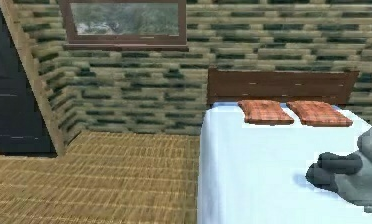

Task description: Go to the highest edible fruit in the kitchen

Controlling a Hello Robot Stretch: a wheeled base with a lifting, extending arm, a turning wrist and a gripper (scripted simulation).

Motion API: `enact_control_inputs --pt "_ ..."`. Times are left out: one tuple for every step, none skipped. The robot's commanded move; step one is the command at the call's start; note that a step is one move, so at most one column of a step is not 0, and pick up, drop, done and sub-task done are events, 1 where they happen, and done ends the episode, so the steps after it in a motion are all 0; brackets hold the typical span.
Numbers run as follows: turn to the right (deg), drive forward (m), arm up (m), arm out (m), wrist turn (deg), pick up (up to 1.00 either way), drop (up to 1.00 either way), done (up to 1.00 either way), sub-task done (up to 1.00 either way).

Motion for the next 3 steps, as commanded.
enact_control_inputs --pt "45.0 0.00 0.00 0.00 0.0 0.00 0.00 0.00 0.00" --pt "45.0 0.00 0.00 0.00 0.0 0.00 0.00 0.00 0.00" --pt "15.0 0.00 0.00 0.00 0.0 0.00 0.00 0.00 0.00"
